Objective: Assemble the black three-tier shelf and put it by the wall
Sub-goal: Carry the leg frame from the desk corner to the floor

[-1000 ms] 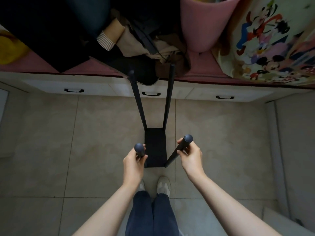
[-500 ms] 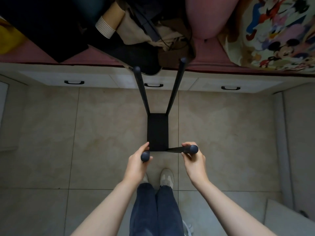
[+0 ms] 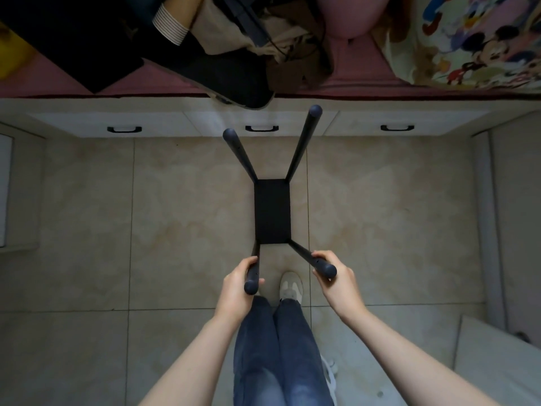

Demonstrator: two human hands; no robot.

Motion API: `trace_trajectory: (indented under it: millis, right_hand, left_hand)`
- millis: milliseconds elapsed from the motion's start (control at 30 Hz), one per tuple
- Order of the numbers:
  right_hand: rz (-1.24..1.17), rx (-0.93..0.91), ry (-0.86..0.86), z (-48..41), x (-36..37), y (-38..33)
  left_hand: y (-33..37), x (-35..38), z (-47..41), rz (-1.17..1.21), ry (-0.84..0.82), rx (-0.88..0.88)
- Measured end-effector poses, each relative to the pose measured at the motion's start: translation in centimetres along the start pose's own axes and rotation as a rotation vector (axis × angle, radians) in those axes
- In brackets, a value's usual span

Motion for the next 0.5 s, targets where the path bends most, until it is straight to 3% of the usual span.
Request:
trace_trajectory:
  millis: [300,500]
  right_hand:
    - [0.19,-0.047,-0.097,0.9,-2.3,-2.5]
    - [0.324,-0.003,-0.157,2.9,-5.0,-7.9]
  left_hand:
    - [1.6,-1.7,3.3,-0.089,0.057,0.031]
    - [3.4,-5.2,9.0,-0.344,0.103,0.021]
Point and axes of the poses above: each hand's wrist, its own z-axis away from the middle knuckle, its own x-axis out of the palm, y = z × x, the point moved 2 cm from there along -z, towards the middle knuckle, and after that the axes turned 8 degrees about -x, right-handed, at the moved point
